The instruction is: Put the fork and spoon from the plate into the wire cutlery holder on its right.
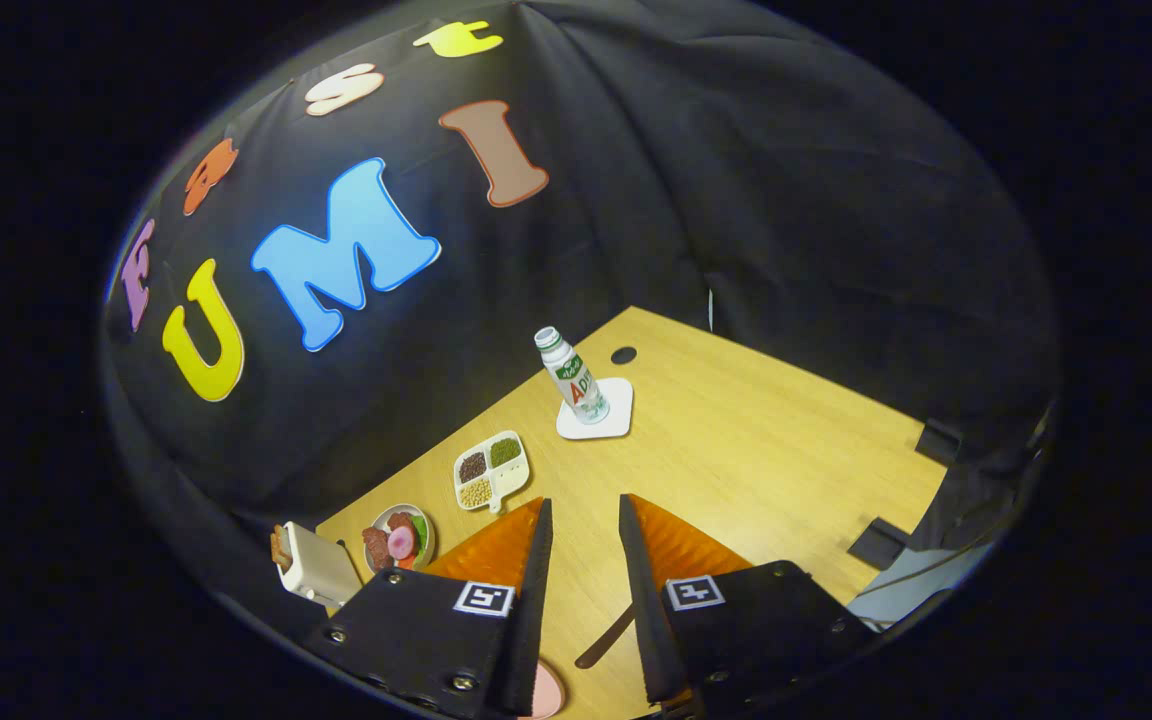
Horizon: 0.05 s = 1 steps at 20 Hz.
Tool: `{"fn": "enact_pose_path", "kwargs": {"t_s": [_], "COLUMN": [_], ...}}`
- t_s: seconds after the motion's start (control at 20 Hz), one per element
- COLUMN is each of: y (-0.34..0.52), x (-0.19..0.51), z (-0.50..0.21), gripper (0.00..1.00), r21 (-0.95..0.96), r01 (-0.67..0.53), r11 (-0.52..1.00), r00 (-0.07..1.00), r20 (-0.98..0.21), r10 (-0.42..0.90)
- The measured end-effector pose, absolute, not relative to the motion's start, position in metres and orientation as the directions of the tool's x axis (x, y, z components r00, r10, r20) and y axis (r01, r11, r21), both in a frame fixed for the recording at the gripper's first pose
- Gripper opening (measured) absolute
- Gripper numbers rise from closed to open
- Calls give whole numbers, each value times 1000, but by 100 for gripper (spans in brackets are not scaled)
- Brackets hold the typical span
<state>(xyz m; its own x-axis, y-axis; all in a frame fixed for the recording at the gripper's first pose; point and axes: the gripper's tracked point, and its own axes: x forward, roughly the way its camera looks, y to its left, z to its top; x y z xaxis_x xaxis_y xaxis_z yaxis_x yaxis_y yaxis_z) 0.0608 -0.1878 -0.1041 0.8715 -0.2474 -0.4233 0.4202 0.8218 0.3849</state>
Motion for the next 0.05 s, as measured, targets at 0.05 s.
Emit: {"fn": "enact_pose_path", "kwargs": {"t_s": [0.05], "y": [-190], "x": [60], "z": [-96], "gripper": [41], "r21": [362], "r01": [416], "r11": [835], "r00": [878], "r20": [-398], "r10": [-265]}}
